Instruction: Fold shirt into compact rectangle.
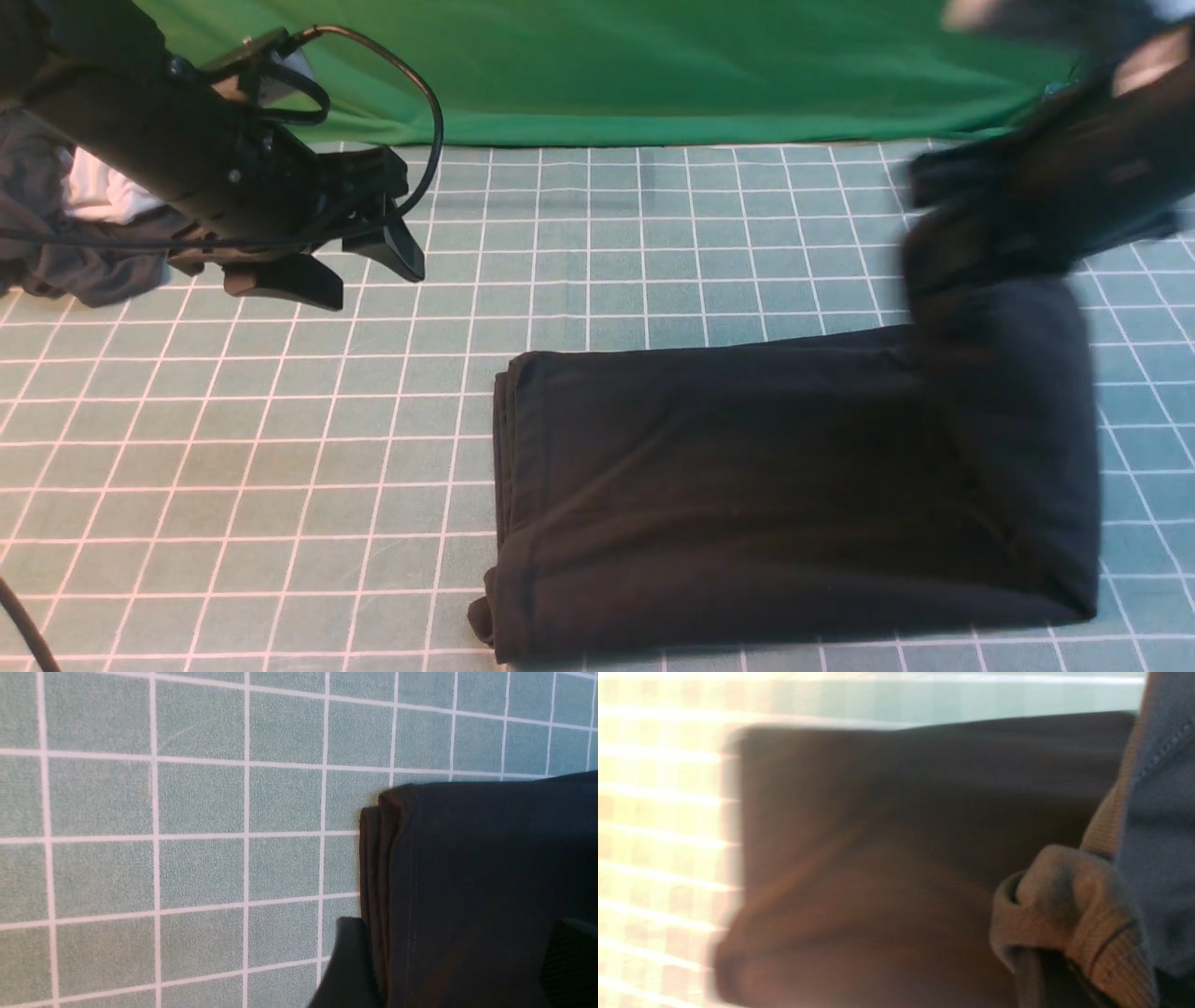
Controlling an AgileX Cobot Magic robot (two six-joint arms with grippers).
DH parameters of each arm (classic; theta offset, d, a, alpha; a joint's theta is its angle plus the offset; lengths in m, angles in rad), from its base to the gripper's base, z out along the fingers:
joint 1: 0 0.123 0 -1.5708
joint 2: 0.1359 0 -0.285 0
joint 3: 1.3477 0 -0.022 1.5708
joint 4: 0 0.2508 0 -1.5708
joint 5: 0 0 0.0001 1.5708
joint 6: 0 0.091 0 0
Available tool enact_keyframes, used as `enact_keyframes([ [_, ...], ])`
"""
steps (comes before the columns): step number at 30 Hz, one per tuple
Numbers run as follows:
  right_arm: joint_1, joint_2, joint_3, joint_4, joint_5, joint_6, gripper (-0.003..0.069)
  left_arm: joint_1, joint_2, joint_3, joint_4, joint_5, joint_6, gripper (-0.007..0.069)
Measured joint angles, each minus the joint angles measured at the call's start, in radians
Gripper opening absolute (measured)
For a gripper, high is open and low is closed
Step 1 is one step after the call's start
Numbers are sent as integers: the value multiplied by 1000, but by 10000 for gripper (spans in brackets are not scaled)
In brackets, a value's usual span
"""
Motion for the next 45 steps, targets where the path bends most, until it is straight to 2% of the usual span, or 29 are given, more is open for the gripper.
enact_keyframes([
  [1, 71, 24, 23, 0, -79, 24, 61, 0, 0, 0, 0, -2, 0, 484],
  [2, 94, 28, 26, 1, -106, 32, 63, 0, 0, 0, 0, -2, 0, 484],
  [4, 216, 100, 52, 2, -262, 70, 108, 0, 0, 0, 0, -4, 0, 484],
  [7, 324, 191, 54, 3, -412, 96, 228, 0, 0, 0, 0, -6, 0, 484],
  [9, 371, 241, 54, 7, -472, 127, 346, 0, 0, 0, 0, -9, 0, 484],
  [12, 394, 265, 54, 10, -486, 134, 485, 0, 0, 0, 3, -9, 0, 484],
  [13, 392, 260, 54, 10, -478, 128, 518, 0, 0, 0, 8, -9, 0, 484],
  [14, 391, 258, 54, 10, -478, 128, 521, 0, 0, 0, 8, -9, 0, 484],
  [15, 383, 238, 54, 7, -456, 101, 518, 0, 0, 0, 12, -9, -1, 484],
  [16, 366, 204, 50, 4, -412, 65, 470, 0, 0, 0, 15, -9, -1, 484],
  [18, 341, 145, 37, 3, -351, 11, 346, 0, 0, 0, 20, -10, -1, 484],
  [20, 300, 63, 17, 1, -268, -62, 169, 0, 0, 0, 22, -10, -1, 484],
  [23, 225, -72, -6, -9, -154, -145, 56, 0, 0, 0, 22, -10, -1, 484],
  [27, 108, -274, -9, -102, -5, -185, 30, 0, 0, 0, 23, -11, -1, 484],
  [28, 108, -283, -9, -110, 3, -186, 30, 0, 0, 0, 23, -11, -1, 484],
  [31, 29, -447, -7, -250, 124, -195, 28, 0, 0, 0, 23, -12, -1, 484],
  [33, 7, -543, -1, -340, 186, -199, 28, 0, 0, 0, 23, -13, 0, 484],
  [36, 2, -691, 49, -400, 201, -204, 30, 0, 0, 0, 23, -14, 7, 484],
  [41, 2, -938, 245, -402, 80, -235, 29, 0, 0, 0, 23, -16, 7, 484],
  [44, 2, -1059, 423, -385, -79, -241, 25, 0, 0, 0, 23, -16, 7, 474],
  [45, 2, -1118, 540, -370, -194, -241, 25, 0, 0, 0, 23, -16, 7, 465],
])
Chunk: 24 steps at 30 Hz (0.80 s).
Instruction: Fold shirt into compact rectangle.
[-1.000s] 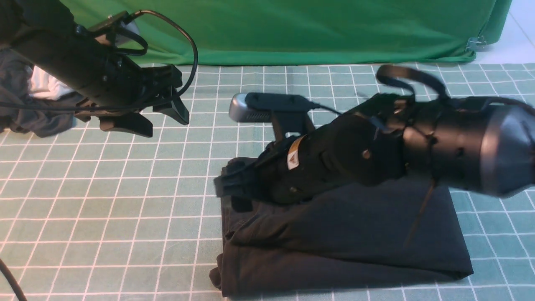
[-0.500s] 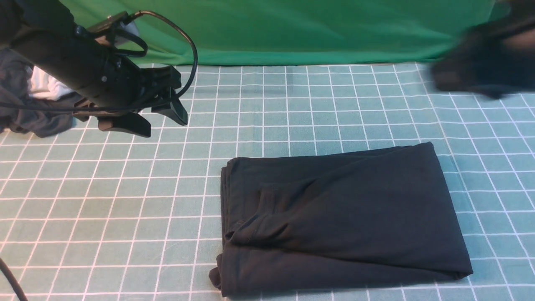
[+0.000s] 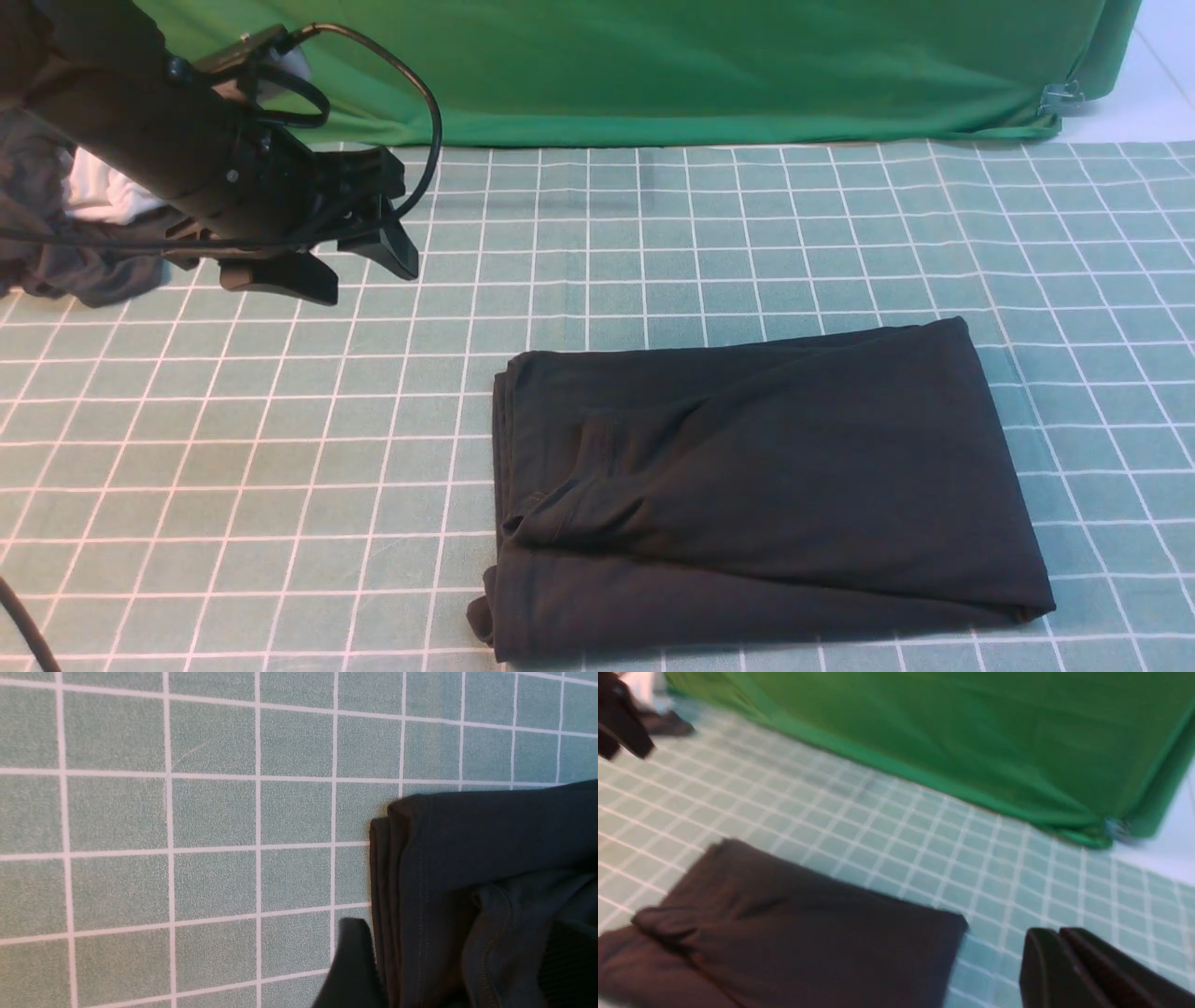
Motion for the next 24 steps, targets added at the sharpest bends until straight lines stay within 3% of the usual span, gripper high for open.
enact_keyframes([
  [5, 0, -96, 349, 18, -408, 0, 24, 0, 0, 0, 2, 0, 0, 386],
  [9, 0, -98, 470, 18, -607, 0, 25, 0, 1, 0, 2, 0, 1, 246],
  [14, 0, -98, 527, 18, -652, 2, 36, 0, 1, 0, 6, 0, 19, 45],
  [24, 0, -98, 570, 18, -658, 3, 63, 0, 1, 0, 7, 0, 27, 11],
])
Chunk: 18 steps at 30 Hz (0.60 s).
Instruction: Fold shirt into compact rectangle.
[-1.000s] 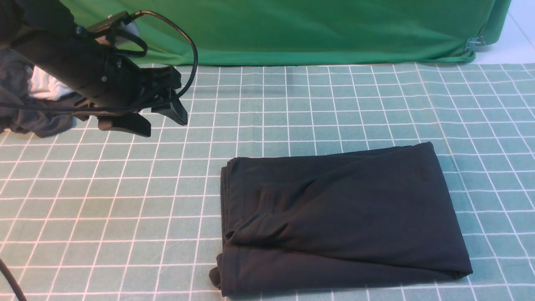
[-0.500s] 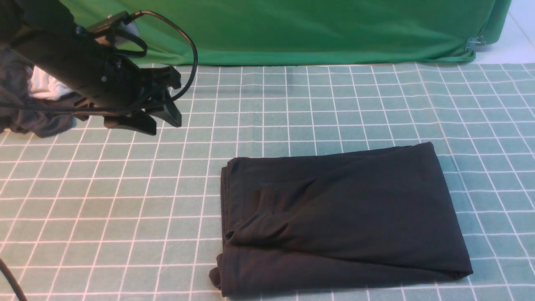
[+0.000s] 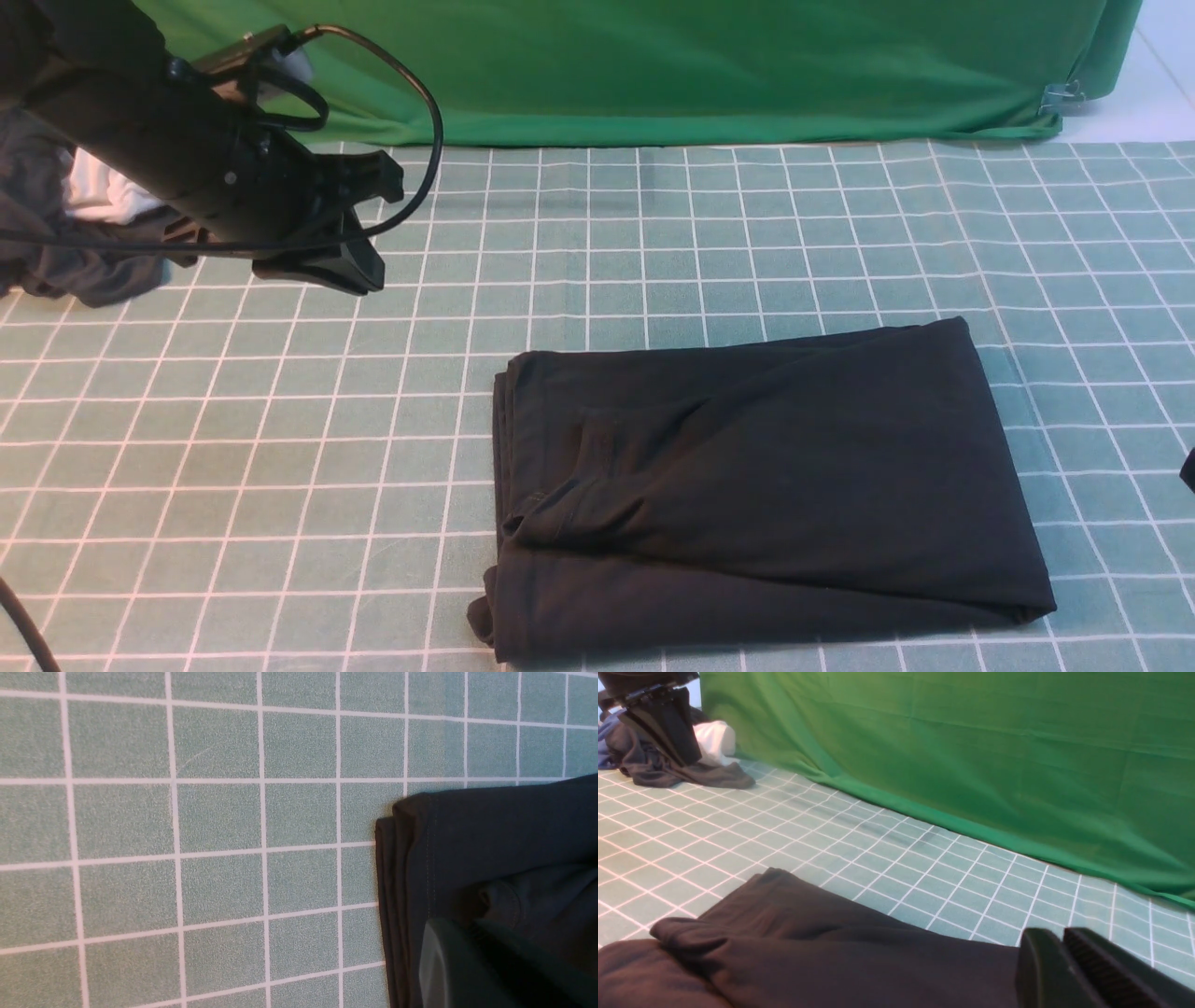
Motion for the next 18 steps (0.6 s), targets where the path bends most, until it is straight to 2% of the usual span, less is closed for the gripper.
enact_keyframes([
  [10, -16, -66, 42, 0, 23, 1, 105, 0, 0, 0, 3, 0, 0, 11],
  [12, -58, -92, 76, 0, 59, 1, 111, 0, 0, 0, 3, 0, 0, 11],
  [14, -127, -132, 123, -1, 127, 1, 120, 0, 0, 0, 3, 0, 0, 11],
  [18, -275, -217, 187, -1, 164, 1, 131, 0, 0, 0, 4, -1, 0, 11],
])
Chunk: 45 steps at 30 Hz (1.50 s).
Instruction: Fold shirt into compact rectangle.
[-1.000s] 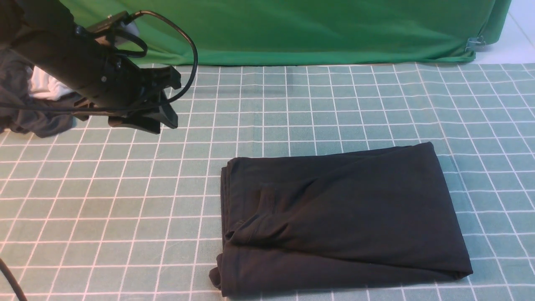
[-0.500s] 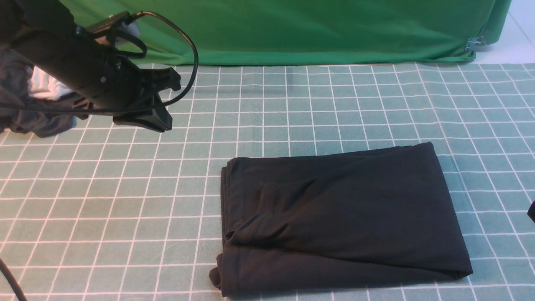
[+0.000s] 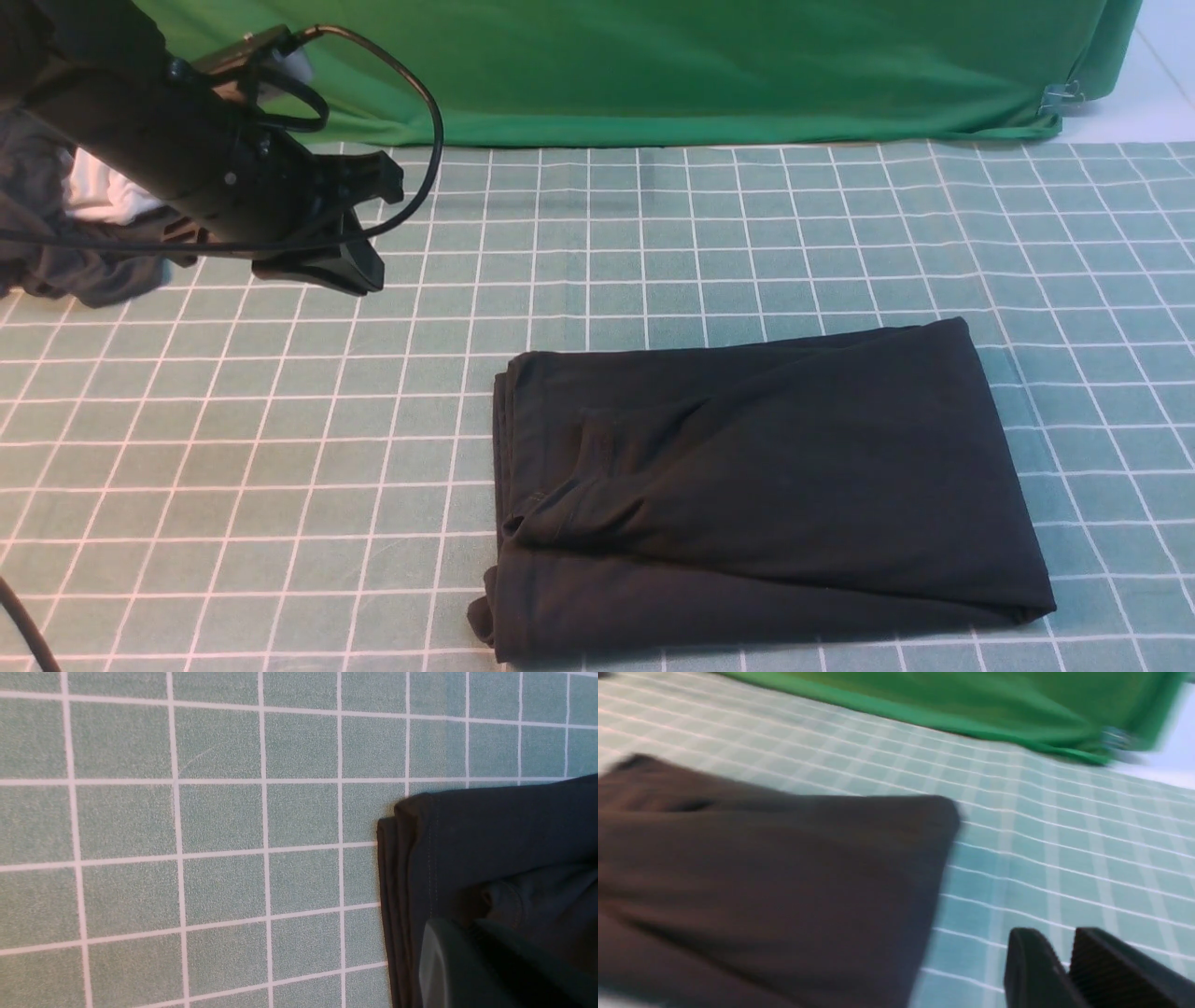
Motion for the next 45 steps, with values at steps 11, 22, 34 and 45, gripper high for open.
enact_keyframes([
  [11, -194, -87, 28, 0, -8, 3, 156, 0, -1, 0, 37, -27, 35, 11],
  [22, -151, -87, 28, 0, -7, 4, 185, 0, -148, 0, 87, 22, 53, 13],
  [34, -151, -87, 28, 0, -8, 4, 186, 0, -610, 186, 100, 107, 100, 13],
  [45, -151, -87, 28, 0, -8, 4, 188, 0, -1306, 827, -62, -432, 104, 13],
])
